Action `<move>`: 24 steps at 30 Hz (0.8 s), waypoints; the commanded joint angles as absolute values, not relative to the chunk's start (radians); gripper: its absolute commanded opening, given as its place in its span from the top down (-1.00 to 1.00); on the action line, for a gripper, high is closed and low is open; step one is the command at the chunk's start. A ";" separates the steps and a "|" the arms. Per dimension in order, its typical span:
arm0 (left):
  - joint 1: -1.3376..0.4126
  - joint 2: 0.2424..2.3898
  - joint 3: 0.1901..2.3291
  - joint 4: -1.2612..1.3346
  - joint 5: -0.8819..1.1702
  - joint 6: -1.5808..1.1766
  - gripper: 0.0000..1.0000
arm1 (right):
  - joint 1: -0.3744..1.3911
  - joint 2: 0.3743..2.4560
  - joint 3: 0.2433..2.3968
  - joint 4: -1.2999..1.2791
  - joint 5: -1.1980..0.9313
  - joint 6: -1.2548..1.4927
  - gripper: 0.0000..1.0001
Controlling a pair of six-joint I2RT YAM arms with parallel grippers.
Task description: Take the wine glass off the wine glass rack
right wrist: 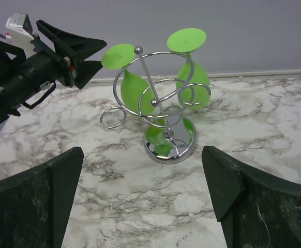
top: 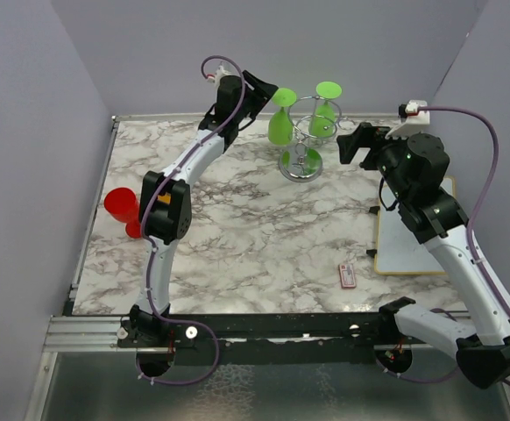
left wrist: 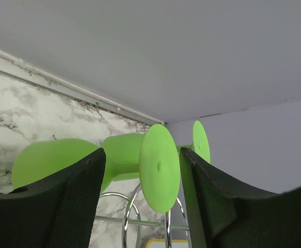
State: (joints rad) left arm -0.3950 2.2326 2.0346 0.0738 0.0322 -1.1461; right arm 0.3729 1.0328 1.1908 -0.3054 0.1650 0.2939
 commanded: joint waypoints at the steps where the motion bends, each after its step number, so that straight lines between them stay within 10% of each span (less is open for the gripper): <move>1: -0.400 2.255 2.088 0.048 0.012 -1.134 -0.18 | 0.369 1.014 1.182 -0.272 0.181 0.285 -0.99; 24: -0.407 2.271 2.104 0.044 0.069 -1.140 0.35 | 0.369 1.020 1.167 -0.258 0.176 0.288 -0.99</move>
